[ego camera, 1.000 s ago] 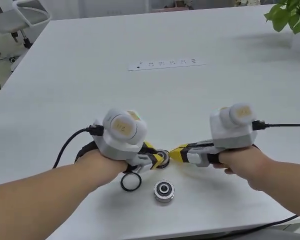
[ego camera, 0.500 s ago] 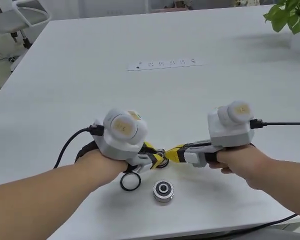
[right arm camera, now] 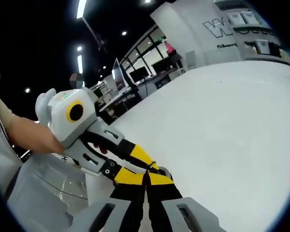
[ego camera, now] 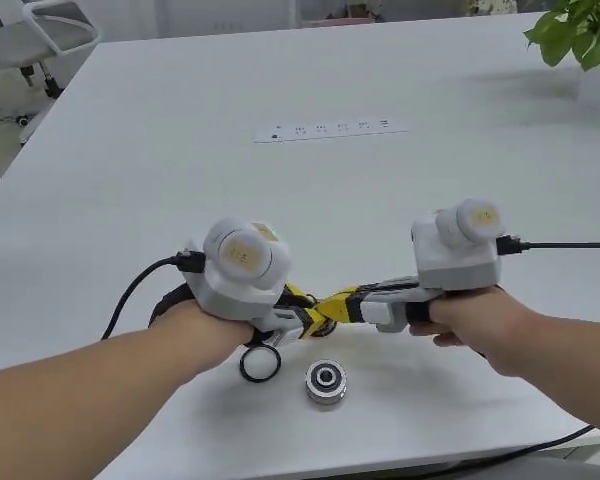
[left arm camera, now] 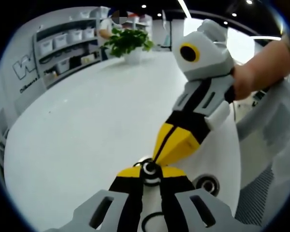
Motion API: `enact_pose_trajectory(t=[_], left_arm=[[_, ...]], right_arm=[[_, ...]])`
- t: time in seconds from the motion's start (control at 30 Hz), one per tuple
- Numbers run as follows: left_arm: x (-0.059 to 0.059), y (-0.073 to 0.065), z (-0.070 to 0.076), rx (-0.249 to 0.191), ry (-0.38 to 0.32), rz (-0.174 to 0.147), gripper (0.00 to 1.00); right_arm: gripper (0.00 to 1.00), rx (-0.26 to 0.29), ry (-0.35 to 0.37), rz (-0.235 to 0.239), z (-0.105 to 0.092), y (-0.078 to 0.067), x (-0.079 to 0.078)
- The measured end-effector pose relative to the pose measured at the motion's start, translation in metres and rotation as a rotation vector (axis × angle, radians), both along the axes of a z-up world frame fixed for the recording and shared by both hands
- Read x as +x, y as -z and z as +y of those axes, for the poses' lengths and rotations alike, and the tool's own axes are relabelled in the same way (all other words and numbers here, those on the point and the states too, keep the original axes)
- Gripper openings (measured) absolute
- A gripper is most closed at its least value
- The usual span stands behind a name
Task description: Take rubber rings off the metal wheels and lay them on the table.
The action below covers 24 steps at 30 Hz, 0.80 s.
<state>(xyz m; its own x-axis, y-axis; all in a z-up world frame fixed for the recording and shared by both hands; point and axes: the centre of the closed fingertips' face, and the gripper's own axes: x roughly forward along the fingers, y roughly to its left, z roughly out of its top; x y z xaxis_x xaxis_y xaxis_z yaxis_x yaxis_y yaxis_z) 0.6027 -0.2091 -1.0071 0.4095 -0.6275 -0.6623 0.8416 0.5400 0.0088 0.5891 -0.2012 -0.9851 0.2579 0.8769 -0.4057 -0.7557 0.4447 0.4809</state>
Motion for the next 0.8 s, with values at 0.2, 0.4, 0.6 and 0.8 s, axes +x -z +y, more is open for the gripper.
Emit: enact_pose_trajectory(t=[0.2,0.4,0.6,0.8], left_arm=[[0.000,-0.001,0.000,-0.037,-0.006,0.008,0.14],[-0.001,-0.006,-0.001,-0.053,0.007,0.011,0.18],[-0.002,-0.015,0.003,-0.076,0.003,0.005,0.19],[-0.003,-0.028,0.010,-0.105,0.002,-0.015,0.22]], right_arm=[[0.00,-0.032,0.014,-0.001,-0.007,0.006,0.001],[0.00,-0.029,0.016,0.000,-0.007,0.005,0.002],[0.00,-0.029,0.015,-0.002,-0.007,0.004,0.002],[0.00,-0.017,0.021,-0.003,-0.006,-0.002,0.001]])
